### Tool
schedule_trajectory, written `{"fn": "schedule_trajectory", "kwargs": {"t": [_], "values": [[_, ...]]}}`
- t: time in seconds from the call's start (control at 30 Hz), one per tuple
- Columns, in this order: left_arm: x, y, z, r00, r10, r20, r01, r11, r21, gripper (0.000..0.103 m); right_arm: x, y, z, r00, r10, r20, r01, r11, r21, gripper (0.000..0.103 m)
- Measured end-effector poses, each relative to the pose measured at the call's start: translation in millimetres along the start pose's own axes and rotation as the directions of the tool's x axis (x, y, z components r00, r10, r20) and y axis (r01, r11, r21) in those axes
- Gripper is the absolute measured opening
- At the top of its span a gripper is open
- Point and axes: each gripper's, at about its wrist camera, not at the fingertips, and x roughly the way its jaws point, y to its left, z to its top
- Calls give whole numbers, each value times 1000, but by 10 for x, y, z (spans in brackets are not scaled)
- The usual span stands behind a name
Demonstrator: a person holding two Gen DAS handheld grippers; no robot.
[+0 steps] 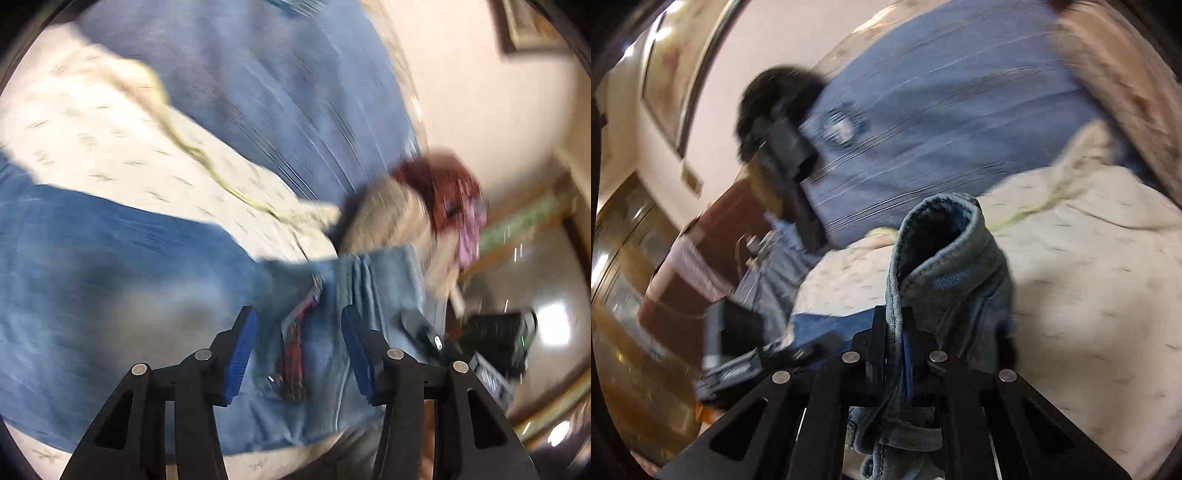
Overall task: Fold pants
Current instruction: 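Lift the waistband with the right gripper and fold it toward the leg hems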
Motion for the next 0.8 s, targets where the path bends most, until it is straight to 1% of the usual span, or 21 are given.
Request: {"fn": "schedule_trajectory", "kwargs": {"t": [0.03,0.07,0.1,0.13,0.17,0.2,0.23,0.27,0.3,0.33,0.37,0.4,0.43,0.47,0.5,0.57,0.6,0.67,0.7,0.73,0.8], "values": [[-102,139,36,1000,-15,17,16,998,-64,49,142,127,14,1000,5,-16,-5,1000,-24,7],[-211,294,73,999,-40,32,44,990,-135,49,273,220,12,999,11,-35,-12,999,-41,7],[-332,439,102,998,-46,49,55,979,-195,49,455,315,5,998,26,-57,-29,998,-53,8],[-421,509,97,997,-32,63,45,975,-219,49,569,351,-14,997,41,-72,-45,998,-52,10],[-574,613,110,995,12,95,11,971,-241,50,707,372,-38,994,57,-90,-61,997,-43,13],[-635,672,43,993,36,110,-7,967,-254,50,862,375,-69,991,72,-109,-75,997,-26,18],[-758,781,32,990,67,127,-27,956,-294,52,1056,337,-117,986,96,-135,-95,995,14,26],[-839,848,-10,988,83,132,-36,945,-324,52,1210,292,-168,980,114,-160,-107,993,54,29],[-903,893,-45,986,106,127,-56,936,-348,53,1396,217,-232,970,133,-205,-115,989,97,33],[-967,948,-57,981,167,100,-120,924,-363,54,1580,118,-310,957,138,-257,-101,983,152,33],[-1010,966,-85,975,210,77,-169,917,-362,54,1615,64,-338,952,143,-270,-98,980,171,32],[-984,956,-94,970,233,61,-197,912,-360,54,1575,67,-347,954,146,-260,-105,981,165,32],[-996,980,-127,962,271,23,-245,900,-359,54,1506,96,-330,960,131,-246,-97,985,144,33],[-997,990,-152,959,282,-4,-265,896,-355,54,1388,127,-291,969,99,-227,-74,990,116,38],[-997,970,-178,960,278,-30,-270,895,-355,54,1272,141,-240,975,79,-207,-60,993,99,42],[-960,921,-258,965,247,-85,-261,899,-351,54,1113,156,-118,982,57,-178,-44,996,72,59],[-945,854,-268,966,244,-91,-260,906,-335,55,1042,150,-47,986,15,-164,-9,999,39,63],[-1040,681,-327,957,283,-63,-289,921,-260,59,979,115,105,987,-91,-130,88,996,-30,71],[-1069,628,-368,951,303,-57,-307,924,-229,62,1003,91,155,985,-104,-136,99,994,-46,74],[-1145,609,-419,946,317,-60,-323,924,-206,64,1085,23,217,979,-102,-177,90,993,-74,77],[-1177,608,-441,946,315,-77,-324,926,-192,64,1238,-60,249,962,-131,-241,105,987,-121,77]]}}
